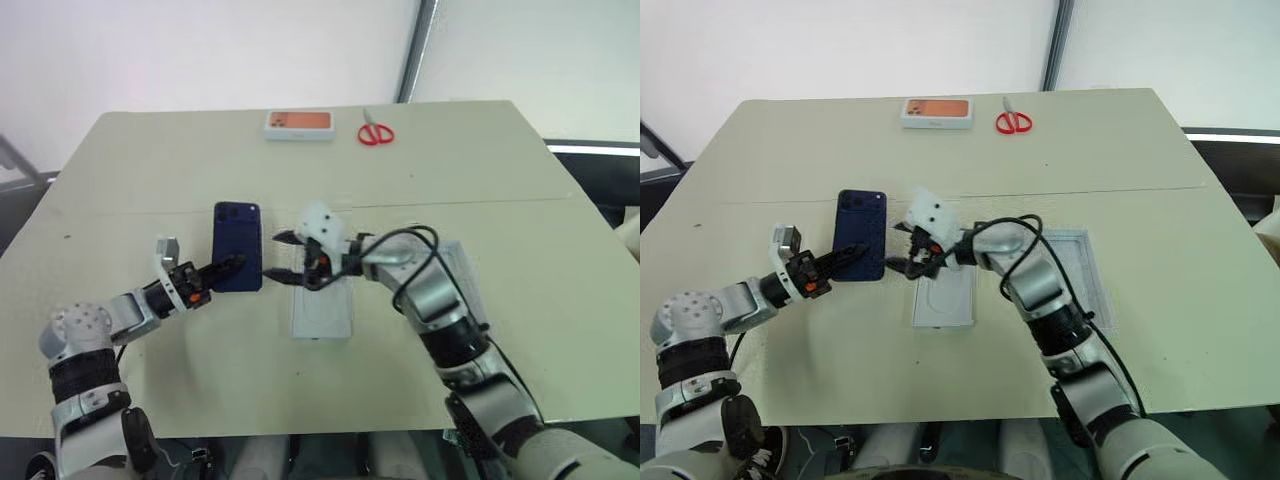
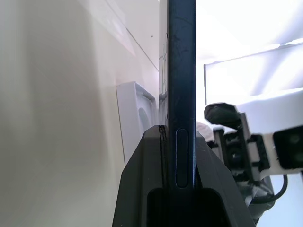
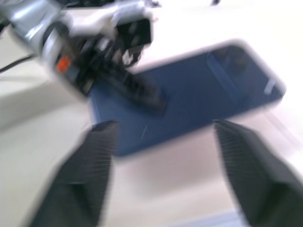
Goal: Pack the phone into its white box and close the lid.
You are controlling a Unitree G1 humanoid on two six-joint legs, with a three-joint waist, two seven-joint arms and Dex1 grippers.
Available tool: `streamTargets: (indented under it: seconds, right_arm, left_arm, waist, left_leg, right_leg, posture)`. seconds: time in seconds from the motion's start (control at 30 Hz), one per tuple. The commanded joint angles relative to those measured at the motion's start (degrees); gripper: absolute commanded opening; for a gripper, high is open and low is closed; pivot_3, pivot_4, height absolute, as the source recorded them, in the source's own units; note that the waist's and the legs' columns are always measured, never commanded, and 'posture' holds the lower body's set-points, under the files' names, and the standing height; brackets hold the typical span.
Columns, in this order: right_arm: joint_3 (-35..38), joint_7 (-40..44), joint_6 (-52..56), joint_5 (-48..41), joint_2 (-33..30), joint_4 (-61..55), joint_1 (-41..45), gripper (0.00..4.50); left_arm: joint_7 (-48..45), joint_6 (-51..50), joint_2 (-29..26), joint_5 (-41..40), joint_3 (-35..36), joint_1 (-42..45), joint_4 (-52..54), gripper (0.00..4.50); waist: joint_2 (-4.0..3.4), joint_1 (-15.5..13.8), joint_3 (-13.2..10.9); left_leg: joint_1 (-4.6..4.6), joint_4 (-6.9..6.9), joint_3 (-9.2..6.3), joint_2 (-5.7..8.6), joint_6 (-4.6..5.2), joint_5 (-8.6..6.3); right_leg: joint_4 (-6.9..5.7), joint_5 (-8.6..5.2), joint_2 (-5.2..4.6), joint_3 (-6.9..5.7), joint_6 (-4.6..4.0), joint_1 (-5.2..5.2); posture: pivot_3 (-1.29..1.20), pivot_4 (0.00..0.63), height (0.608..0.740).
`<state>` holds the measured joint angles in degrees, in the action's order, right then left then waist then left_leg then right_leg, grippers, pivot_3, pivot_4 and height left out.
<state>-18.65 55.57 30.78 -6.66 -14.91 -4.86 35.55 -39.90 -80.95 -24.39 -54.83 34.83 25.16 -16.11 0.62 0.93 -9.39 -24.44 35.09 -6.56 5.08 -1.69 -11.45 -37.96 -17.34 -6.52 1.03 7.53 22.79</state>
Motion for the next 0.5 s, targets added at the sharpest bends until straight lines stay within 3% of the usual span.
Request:
streamTargets:
  seconds: [0.03,0.2,0.3,0.5]
  right_arm:
    - [-0.4,7.0,-1.5,-2.6,-9.3,-10.6,-5.9,4.39]
    - [0.8,9.1,-6.0,-3.0,-18.0,-14.6,-13.3,4.39]
    - [0.1,8.5,-4.9,-3.7,-18.7,-15.9,-13.9,4.39]
    - [-5.2,6.1,-10.0,3.0,-19.2,-13.0,-14.7,4.39]
  left_arm:
    - [2.4,2.1,1.3,-4.1,3.4,0.2,5.6,0.0]
    - [5.2,2.7,3.4,-5.8,1.5,-1.1,11.4,0.0]
    - [7.2,1.6,4.8,-7.9,1.7,-1.3,12.8,0.0]
    - [10.3,2.2,6.0,-10.2,0.5,-2.5,15.3,0.0]
  waist:
    - [0.07,-0.4,0.0]
    - [0.27,0.0,-0.2]
    - [0.29,0.2,-0.2]
    - [0.4,-0.3,-0.2]
  left_leg:
    - [0.0,0.01,0.0,0.01,0.0,0.0]
    - [-0.01,0.01,0.02,-0.01,0.01,-0.02]
    - [-0.01,-0.02,0.07,-0.06,0.01,-0.02]
    - [-0.01,0.02,0.07,-0.04,0.02,-0.01]
  right_leg:
    - [0.02,0.0,-0.01,0.0,0.0,-0.01]
    - [0.08,0.0,-0.03,-0.05,0.01,-0.25]
    - [0.08,-0.01,-0.02,-0.02,0.0,-0.22]
    - [0.08,-0.01,-0.02,-0.02,0.0,-0.24]
  posture:
    - [0.0,0.15,0.74]
    - [0.0,0.15,0.74]
    - [0.0,0.15,0.74]
    - [0.0,0.15,0.74]
